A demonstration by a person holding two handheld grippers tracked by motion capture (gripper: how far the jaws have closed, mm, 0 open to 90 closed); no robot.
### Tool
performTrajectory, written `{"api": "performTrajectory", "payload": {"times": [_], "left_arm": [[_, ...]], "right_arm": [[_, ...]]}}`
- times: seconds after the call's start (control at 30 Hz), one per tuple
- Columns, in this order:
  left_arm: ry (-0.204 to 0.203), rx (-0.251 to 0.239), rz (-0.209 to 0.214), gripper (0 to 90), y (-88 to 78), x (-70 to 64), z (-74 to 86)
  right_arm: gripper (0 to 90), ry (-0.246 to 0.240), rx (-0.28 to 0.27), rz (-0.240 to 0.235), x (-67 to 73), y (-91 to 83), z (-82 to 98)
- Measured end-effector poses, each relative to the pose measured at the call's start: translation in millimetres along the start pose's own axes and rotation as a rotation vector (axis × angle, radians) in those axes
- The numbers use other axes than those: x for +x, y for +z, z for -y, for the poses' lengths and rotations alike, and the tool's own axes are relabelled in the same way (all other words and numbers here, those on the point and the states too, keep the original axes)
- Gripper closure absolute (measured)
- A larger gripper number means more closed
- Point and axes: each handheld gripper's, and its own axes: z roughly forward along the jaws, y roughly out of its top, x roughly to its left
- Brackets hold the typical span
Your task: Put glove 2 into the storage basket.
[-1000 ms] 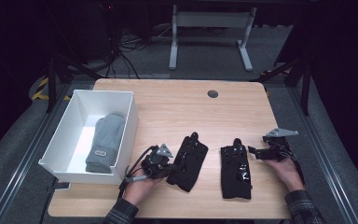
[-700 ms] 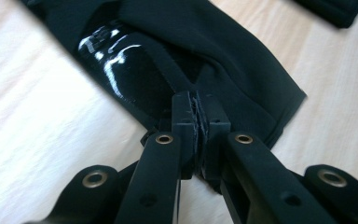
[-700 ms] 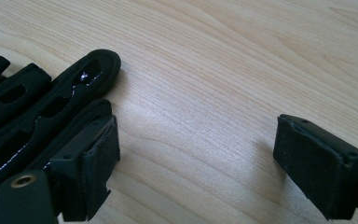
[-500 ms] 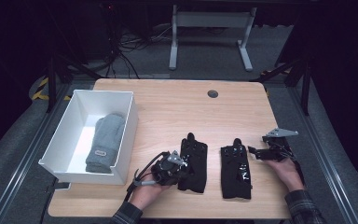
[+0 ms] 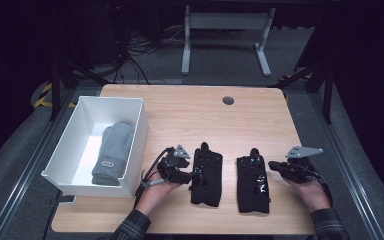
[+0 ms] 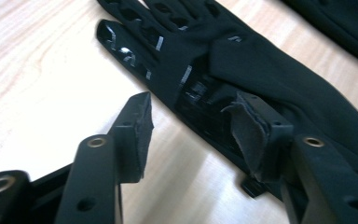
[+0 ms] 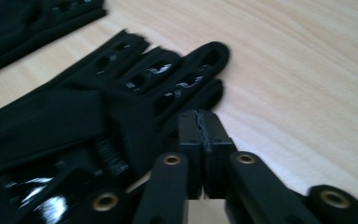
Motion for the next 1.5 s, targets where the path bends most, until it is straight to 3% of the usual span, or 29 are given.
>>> {"api": "performTrajectory", "payload": {"times": [0.33, 0.8, 1.03, 1.17, 1.37, 1.5], "left_arm": [[-0.016, 0.008, 0.012, 46.6, 11.8, 6.8, -3.9], [-0.023, 0.029, -0.022, 48.9, 22.6, 8.0, -6.3], [-0.027, 0.028, -0.002, 60.7, 23.8, 6.6, -7.6], [-0.030, 0.036, 0.017, 73.0, 24.6, 6.0, -8.9], [-0.074, 0.030, 0.027, 86.3, 25.4, 4.8, -10.6], [-0.113, 0.010, 0.037, 87.7, 21.0, 7.5, -10.3]], "right_arm": [[89.6, -0.049, 0.075, -0.092, 28.8, -0.9, 14.3], [89.6, -0.071, 0.063, -0.142, 38.8, 9.1, 5.6], [89.7, -0.098, 0.065, -0.166, 47.7, 18.5, -3.9], [89.6, -0.112, 0.069, -0.170, 50.5, 21.5, -6.6], [89.6, -0.121, 0.075, -0.177, 53.0, 23.1, -6.3], [89.6, -0.125, 0.076, -0.176, 52.9, 22.7, -6.0]]}}
